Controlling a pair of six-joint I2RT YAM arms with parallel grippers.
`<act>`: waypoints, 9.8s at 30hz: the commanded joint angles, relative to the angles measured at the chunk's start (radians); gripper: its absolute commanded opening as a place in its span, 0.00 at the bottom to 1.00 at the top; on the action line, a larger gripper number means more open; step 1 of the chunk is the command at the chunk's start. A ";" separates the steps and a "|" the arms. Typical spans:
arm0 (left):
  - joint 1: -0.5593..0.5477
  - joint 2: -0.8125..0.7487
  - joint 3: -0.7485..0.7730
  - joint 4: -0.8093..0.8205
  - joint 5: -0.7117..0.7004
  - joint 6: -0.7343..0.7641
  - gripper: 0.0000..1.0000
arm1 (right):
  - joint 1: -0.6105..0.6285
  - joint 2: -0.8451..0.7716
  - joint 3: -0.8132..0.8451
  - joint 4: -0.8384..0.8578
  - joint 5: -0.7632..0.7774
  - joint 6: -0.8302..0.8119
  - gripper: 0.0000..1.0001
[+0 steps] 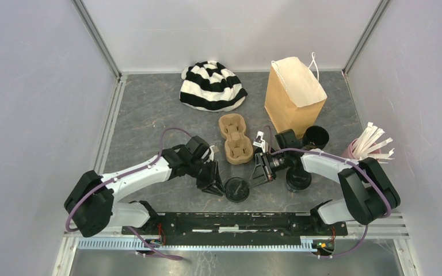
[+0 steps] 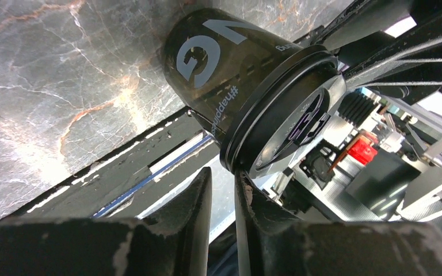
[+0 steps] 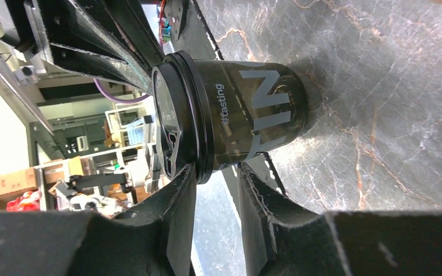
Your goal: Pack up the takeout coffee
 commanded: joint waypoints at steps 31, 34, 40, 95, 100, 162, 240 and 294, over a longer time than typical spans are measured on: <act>-0.016 0.128 0.348 -0.223 -0.429 0.168 0.51 | 0.015 -0.021 0.117 -0.112 0.147 -0.091 0.50; -0.016 0.149 0.376 -0.234 -0.445 0.182 0.52 | 0.022 -0.028 0.115 -0.122 0.146 -0.098 0.50; -0.016 0.187 0.428 -0.249 -0.470 0.219 0.56 | 0.040 -0.033 0.110 -0.127 0.144 -0.105 0.53; -0.004 0.022 0.128 -0.047 -0.270 0.045 0.49 | -0.006 -0.037 0.104 0.088 0.210 0.104 0.40; 0.016 0.029 0.152 -0.059 -0.290 0.051 0.51 | -0.005 -0.081 0.054 0.085 0.224 0.133 0.40; 0.016 0.048 0.098 -0.031 -0.188 0.060 0.55 | -0.058 -0.076 0.038 -0.081 0.204 -0.017 0.37; -0.109 0.069 0.335 -0.338 -0.488 0.100 0.63 | 0.002 -0.124 0.263 -0.321 0.418 -0.130 0.43; -0.085 -0.095 0.816 -0.518 -0.626 0.227 0.95 | 0.016 0.076 1.303 -0.647 1.506 -0.360 0.98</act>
